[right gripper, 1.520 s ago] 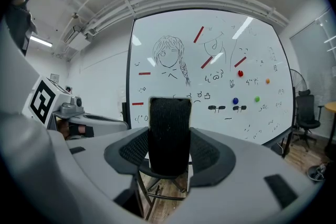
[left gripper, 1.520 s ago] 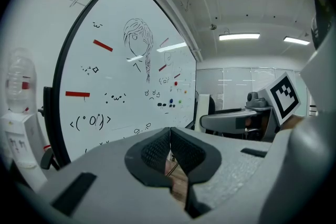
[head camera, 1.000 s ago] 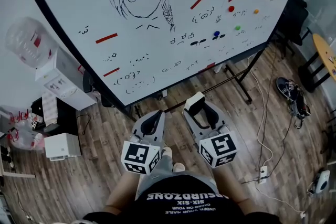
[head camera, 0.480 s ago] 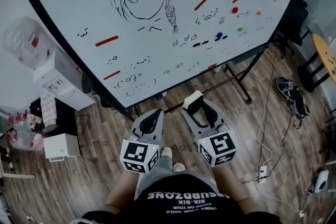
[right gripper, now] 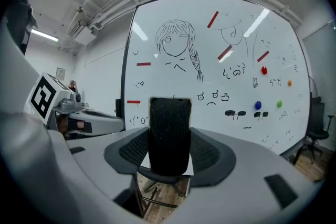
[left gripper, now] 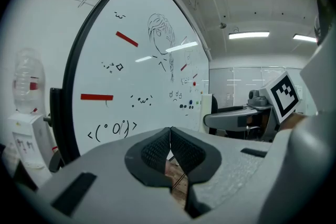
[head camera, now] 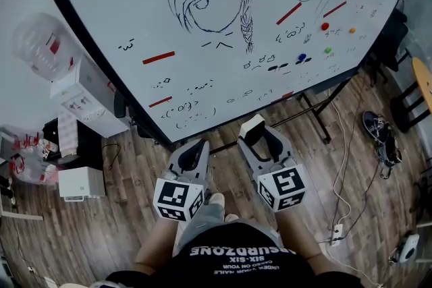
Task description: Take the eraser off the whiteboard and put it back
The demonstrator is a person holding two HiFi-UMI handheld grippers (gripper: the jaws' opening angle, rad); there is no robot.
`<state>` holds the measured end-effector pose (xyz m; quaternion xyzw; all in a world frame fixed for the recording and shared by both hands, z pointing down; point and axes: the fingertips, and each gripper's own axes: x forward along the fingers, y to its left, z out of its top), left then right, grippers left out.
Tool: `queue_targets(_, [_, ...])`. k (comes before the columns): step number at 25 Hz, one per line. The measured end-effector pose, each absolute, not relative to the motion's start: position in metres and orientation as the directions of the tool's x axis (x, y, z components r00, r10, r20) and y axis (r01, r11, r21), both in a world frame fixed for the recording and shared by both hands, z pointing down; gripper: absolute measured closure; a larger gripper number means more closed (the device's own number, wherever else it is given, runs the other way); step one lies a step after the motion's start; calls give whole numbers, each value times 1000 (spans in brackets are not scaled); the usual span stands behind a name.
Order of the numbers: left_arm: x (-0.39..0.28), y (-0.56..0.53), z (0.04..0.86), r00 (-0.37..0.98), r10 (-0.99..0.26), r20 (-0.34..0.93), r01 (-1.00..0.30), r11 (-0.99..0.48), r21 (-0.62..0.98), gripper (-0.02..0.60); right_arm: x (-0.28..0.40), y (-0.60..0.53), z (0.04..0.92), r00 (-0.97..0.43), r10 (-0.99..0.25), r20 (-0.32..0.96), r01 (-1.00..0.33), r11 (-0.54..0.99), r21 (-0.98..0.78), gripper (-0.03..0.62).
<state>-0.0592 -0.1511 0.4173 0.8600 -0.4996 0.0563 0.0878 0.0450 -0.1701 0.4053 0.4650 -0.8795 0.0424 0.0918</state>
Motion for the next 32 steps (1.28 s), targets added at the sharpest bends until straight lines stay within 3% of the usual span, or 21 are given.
queue_targets(16, [-128, -167, 420, 376, -908, 185, -926, -363, 102, 577, -10, -220, 417, -574, -791, 213, -803, 594, 41, 367])
queue_targets(32, [-144, -182, 420, 414, -894, 172, -910, -405, 89, 577, -37, -265, 428, -513, -832, 212, -845, 533, 45, 365])
